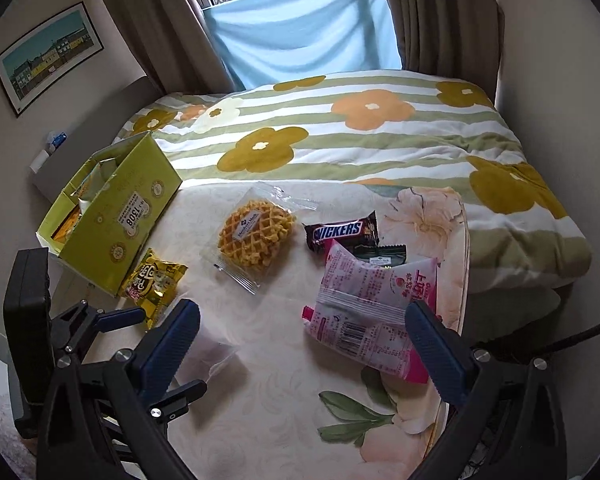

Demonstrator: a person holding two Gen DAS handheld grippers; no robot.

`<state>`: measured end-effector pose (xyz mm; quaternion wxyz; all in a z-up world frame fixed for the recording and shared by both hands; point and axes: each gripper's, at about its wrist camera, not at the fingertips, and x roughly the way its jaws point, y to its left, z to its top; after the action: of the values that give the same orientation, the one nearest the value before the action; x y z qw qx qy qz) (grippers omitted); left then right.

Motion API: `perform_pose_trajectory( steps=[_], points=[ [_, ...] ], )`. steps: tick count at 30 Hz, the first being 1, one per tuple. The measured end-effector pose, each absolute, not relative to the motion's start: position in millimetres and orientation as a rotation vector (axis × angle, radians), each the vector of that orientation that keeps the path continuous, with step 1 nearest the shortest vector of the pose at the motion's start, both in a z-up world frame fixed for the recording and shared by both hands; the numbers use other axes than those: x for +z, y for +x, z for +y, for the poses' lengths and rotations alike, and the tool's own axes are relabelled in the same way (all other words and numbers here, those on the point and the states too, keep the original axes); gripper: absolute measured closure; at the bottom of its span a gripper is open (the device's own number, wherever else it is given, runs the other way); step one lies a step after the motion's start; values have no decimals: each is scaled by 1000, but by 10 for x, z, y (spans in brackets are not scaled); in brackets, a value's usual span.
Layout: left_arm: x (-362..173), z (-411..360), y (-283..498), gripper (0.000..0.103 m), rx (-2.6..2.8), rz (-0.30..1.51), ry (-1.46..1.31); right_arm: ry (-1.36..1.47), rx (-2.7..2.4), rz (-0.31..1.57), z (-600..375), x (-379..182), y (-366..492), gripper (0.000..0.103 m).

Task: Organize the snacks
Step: 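Move both tools back over the remaining snacks on the table, then grasp the white pastry pack with the left tool while the right tool grasps the pink wafer pack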

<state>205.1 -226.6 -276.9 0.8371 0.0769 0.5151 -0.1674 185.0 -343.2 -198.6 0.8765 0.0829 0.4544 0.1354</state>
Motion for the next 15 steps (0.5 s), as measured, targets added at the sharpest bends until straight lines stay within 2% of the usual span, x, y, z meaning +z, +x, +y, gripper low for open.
perform_pose_trajectory(
  steps=[7,15],
  points=[
    [-2995,-2221,2226,0,-342,1131,168,186,274,975,-3427,-2195,1947,1],
    [-3153,-2188,2321,0,-348,1168,159,17,301,986,-3488,-2290,2090,1]
  ],
)
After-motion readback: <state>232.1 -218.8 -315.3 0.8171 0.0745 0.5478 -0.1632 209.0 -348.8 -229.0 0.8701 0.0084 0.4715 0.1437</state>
